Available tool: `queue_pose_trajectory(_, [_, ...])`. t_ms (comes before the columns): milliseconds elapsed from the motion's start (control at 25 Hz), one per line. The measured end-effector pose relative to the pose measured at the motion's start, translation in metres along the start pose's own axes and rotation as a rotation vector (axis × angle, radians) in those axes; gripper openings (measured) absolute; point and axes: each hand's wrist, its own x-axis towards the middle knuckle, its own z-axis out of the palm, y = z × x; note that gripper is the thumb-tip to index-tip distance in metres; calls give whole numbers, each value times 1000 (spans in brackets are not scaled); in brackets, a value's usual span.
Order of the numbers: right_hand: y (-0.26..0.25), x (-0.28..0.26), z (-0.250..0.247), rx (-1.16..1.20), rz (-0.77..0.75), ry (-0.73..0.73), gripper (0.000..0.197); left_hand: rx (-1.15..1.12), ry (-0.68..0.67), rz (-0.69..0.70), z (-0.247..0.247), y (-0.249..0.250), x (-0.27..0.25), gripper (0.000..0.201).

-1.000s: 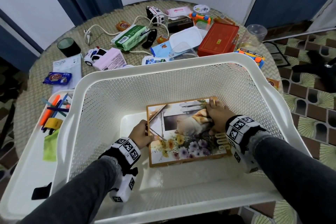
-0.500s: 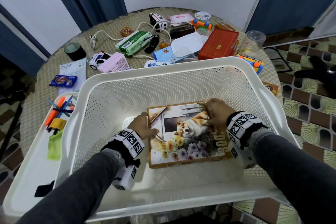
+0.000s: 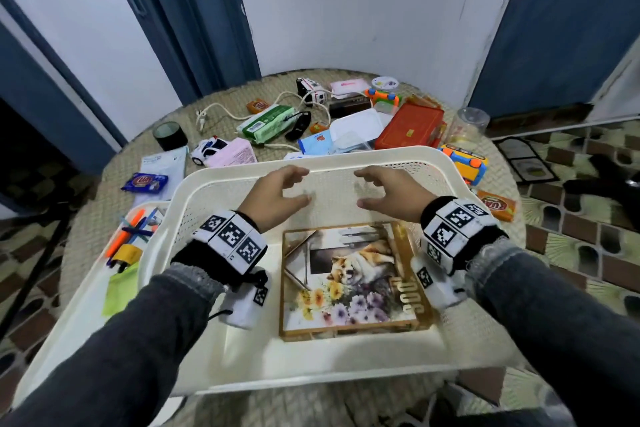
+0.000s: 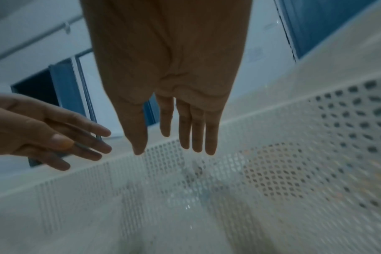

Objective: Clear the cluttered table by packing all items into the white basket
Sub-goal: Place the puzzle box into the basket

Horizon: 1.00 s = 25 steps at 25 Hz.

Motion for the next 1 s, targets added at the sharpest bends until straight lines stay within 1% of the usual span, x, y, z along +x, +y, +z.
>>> queue_pose_trajectory(120, [-22,-16,-24,78,-43,88,53,-43,3,82,-15,30,-4,46])
queue_pose_trajectory(240, [-37,-43,-50,83,-64,194,52,-114,-3,150,-21,60,-8,42])
queue_pose_trajectory(360, [-49,-80,-71,93,-34,305,49,-201,-19,248,-21,88,-22,38])
queue_pose_trajectory(480, [-56,-136,-74,104,-3,427,45,-262,-77,354,-13,113,-56,36])
queue_pose_trajectory(640, [-41,-220,-49,203,78,617,40,-353,-215,464,16,133,-118,34])
queue_pose_trajectory(720, [-28,-261,-28,265,132,697,36,-410,-302,485,40,137,-145,35])
queue_pose_trajectory(800, [-16,-305,1,296,234,766,32,-449,-422,484,73,140,-171,35])
queue_pose_trajectory(920, [6,-361,45,364,406,758,29,-491,-577,439,129,136,-203,32])
queue_pose_trajectory(1000, [24,-392,68,402,523,738,29,-477,-675,398,162,131,-218,34])
